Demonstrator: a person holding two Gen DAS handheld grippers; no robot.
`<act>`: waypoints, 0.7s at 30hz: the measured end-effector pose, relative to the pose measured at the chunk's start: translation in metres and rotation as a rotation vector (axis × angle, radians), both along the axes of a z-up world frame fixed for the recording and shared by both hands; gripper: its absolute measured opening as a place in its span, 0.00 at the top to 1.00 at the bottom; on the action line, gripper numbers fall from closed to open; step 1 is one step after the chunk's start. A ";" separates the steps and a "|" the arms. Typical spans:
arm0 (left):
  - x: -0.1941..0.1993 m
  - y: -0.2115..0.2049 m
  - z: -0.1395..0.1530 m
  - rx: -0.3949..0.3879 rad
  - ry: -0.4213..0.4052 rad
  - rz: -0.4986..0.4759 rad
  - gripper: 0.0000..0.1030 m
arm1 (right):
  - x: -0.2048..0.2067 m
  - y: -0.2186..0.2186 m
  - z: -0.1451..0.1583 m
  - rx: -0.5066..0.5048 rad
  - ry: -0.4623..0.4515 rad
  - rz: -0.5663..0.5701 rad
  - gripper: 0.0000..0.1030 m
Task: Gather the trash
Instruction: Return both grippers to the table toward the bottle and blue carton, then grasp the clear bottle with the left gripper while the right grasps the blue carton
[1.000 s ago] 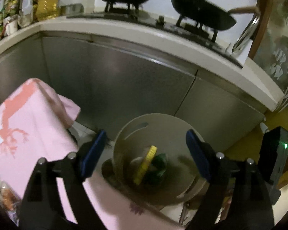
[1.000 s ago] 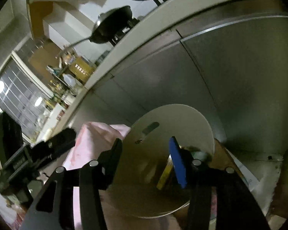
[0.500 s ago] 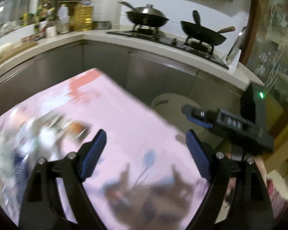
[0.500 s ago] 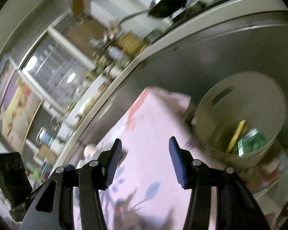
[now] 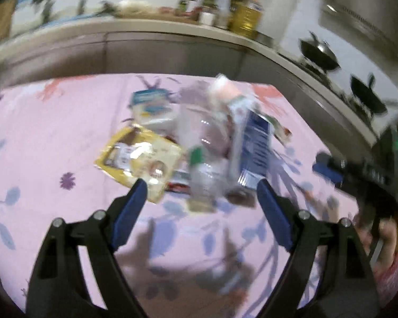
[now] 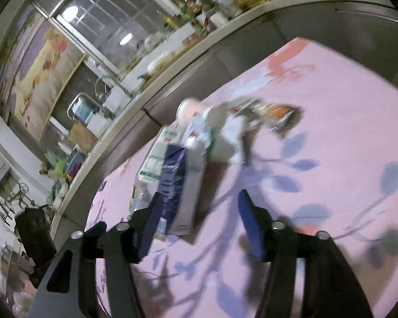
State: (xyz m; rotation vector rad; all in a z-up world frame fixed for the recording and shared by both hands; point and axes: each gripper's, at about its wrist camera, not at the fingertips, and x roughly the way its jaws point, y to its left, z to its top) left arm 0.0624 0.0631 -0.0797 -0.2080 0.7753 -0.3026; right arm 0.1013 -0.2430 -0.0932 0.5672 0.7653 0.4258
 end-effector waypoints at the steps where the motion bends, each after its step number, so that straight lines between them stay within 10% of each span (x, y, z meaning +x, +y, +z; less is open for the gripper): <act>1: 0.006 0.002 0.002 0.001 -0.001 0.005 0.21 | 0.004 0.009 0.000 -0.001 0.008 0.002 0.38; 14: 0.077 -0.017 0.020 0.050 -0.021 -0.040 0.21 | 0.053 0.074 -0.030 -0.112 0.129 0.000 0.27; 21: 0.114 -0.042 0.002 0.125 0.057 -0.073 0.21 | 0.039 0.060 -0.024 -0.112 0.061 0.027 0.45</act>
